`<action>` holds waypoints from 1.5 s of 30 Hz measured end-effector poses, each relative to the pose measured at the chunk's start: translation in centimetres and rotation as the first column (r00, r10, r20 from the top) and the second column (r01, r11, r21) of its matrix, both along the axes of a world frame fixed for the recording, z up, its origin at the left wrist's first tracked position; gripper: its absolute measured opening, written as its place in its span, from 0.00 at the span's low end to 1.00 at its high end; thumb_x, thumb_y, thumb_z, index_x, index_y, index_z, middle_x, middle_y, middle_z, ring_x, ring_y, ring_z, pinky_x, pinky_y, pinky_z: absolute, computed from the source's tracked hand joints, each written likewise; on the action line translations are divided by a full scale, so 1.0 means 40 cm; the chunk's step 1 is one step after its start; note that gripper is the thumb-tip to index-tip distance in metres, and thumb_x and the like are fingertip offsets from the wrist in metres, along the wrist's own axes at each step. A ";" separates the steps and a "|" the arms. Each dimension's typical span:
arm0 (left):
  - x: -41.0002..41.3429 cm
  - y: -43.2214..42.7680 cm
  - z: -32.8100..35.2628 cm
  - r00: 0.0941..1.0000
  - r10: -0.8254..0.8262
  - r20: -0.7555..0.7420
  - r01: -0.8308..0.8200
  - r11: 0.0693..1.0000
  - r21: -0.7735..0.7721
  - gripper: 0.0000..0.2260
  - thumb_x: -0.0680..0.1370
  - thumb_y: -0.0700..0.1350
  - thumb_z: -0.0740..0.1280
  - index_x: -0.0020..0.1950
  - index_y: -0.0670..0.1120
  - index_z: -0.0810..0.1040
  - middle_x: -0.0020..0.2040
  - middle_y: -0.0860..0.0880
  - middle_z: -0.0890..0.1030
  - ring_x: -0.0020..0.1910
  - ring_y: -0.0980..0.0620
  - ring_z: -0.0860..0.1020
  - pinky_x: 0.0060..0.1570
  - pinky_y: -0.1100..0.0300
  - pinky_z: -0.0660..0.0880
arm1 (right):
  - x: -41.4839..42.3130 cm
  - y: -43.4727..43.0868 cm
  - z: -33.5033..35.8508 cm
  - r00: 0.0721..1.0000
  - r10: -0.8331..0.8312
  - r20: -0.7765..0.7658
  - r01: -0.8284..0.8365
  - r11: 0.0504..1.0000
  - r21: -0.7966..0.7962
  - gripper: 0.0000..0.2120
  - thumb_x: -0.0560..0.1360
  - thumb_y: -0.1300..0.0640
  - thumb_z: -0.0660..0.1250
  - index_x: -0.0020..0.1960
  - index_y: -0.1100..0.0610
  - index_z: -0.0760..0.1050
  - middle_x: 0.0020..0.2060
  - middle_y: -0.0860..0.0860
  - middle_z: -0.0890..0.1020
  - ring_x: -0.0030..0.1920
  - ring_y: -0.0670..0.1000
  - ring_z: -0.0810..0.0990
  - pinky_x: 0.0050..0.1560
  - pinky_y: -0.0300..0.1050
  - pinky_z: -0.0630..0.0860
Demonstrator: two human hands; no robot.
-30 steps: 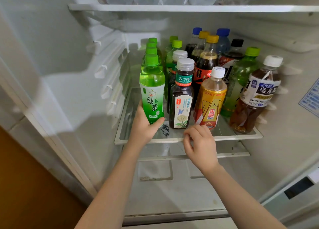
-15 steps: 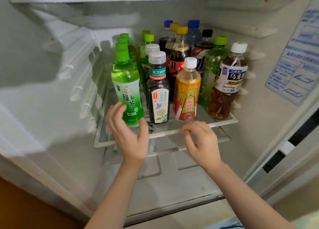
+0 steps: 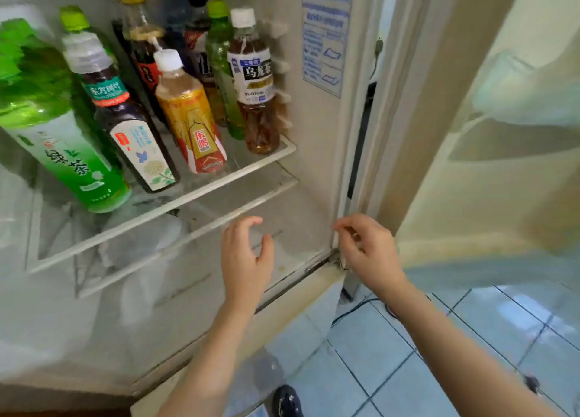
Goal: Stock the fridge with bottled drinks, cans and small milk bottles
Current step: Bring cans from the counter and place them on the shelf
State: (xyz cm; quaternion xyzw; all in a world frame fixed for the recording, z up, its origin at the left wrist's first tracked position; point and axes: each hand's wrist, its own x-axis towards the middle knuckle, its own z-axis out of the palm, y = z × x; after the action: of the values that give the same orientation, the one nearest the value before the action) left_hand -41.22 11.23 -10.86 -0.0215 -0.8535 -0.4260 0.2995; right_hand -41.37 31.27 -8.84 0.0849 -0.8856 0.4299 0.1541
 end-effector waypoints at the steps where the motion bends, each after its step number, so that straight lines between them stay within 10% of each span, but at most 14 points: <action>1: 0.011 0.028 -0.023 0.997 -0.039 0.065 0.040 0.999 -0.009 0.10 0.72 0.37 0.67 0.54 0.39 0.76 0.51 0.45 0.79 0.52 0.46 0.76 0.55 0.59 0.69 | 0.033 0.033 -0.017 0.999 -0.006 0.039 0.005 1.000 0.018 0.07 0.76 0.63 0.64 0.50 0.58 0.80 0.44 0.52 0.81 0.43 0.51 0.79 0.45 0.50 0.77; 8: 0.184 0.264 -0.215 0.722 -0.280 0.633 0.359 0.933 0.004 0.11 0.76 0.43 0.67 0.58 0.46 0.75 0.57 0.50 0.78 0.54 0.55 0.74 0.50 0.66 0.65 | 0.408 0.331 -0.194 0.891 -0.206 0.404 0.138 0.972 0.190 0.09 0.77 0.57 0.61 0.54 0.53 0.78 0.45 0.48 0.81 0.44 0.48 0.77 0.44 0.43 0.72; 21: 0.679 0.785 -0.440 -0.002 -0.232 0.973 0.853 0.507 0.123 0.12 0.79 0.49 0.63 0.59 0.44 0.75 0.56 0.48 0.78 0.55 0.50 0.75 0.51 0.62 0.68 | 1.303 0.705 -0.500 0.109 -0.469 0.876 0.787 0.580 0.213 0.10 0.77 0.56 0.61 0.55 0.55 0.77 0.48 0.52 0.83 0.48 0.53 0.81 0.52 0.46 0.76; 39: 1.081 1.735 -0.494 -0.095 -0.013 0.995 0.916 -0.393 0.082 0.10 0.79 0.48 0.60 0.39 0.48 0.66 0.42 0.46 0.72 0.41 0.51 0.70 0.41 0.61 0.65 | 1.946 0.990 -0.483 -0.364 -0.268 0.892 0.900 -0.350 0.262 0.09 0.78 0.56 0.58 0.42 0.54 0.75 0.41 0.51 0.82 0.44 0.53 0.81 0.45 0.43 0.74; 45: 1.332 2.031 -0.462 -0.095 -0.058 0.994 0.771 -0.636 0.036 0.07 0.79 0.47 0.61 0.44 0.45 0.71 0.43 0.46 0.76 0.44 0.49 0.73 0.47 0.58 0.69 | 2.087 1.023 -0.447 -0.445 -0.261 0.856 0.753 -0.627 0.200 0.08 0.80 0.57 0.59 0.55 0.56 0.75 0.50 0.52 0.80 0.52 0.54 0.79 0.56 0.48 0.74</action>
State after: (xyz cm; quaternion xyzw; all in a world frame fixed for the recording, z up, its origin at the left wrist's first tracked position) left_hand 12.04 92.48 -29.36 -0.6377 -0.5907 0.1719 -0.4635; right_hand 42.11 72.19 -26.72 -0.8704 -0.2136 0.4104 0.1685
